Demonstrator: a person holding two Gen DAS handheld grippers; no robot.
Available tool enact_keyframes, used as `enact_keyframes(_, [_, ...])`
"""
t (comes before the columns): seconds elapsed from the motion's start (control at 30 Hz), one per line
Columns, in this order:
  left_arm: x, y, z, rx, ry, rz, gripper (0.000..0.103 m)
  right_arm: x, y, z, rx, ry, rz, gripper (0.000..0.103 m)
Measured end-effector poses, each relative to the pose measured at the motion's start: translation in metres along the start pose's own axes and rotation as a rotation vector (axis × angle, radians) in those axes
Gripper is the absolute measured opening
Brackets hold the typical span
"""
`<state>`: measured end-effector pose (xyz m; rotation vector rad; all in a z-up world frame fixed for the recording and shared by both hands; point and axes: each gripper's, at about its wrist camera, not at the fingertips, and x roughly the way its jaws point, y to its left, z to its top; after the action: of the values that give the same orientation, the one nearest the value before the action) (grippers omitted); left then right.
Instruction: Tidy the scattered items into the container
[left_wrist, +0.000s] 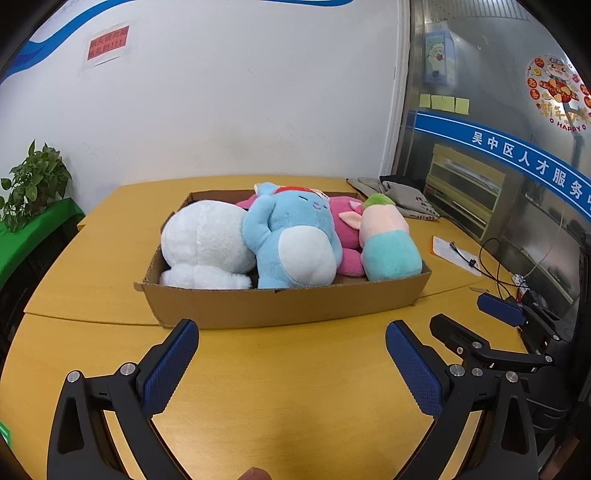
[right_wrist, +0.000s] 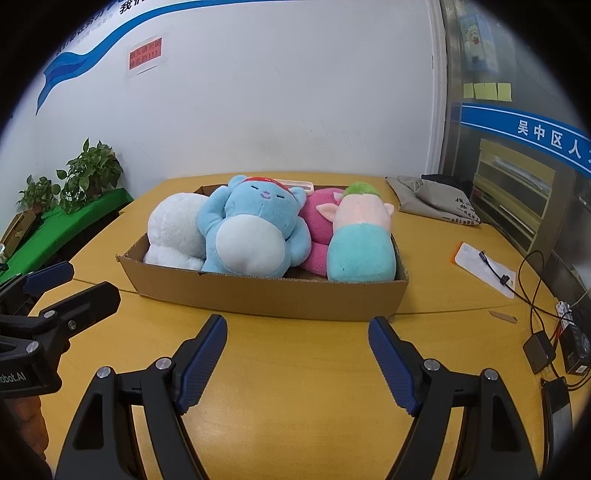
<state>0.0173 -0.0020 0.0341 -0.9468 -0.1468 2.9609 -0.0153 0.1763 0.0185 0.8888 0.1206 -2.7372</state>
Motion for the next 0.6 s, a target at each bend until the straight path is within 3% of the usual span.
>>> enact_keyframes(0.27, [0.007,-0.005,-0.007,0.018,0.018,-0.010,0.103,0.008,-0.001,-0.006,0.019,0.017,-0.008,0.079])
enact_keyframes(0.6, [0.012,0.003,-0.015,-0.040,0.026,0.021,0.103,0.013,-0.003,-0.004,-0.017,0.024,0.013,0.079])
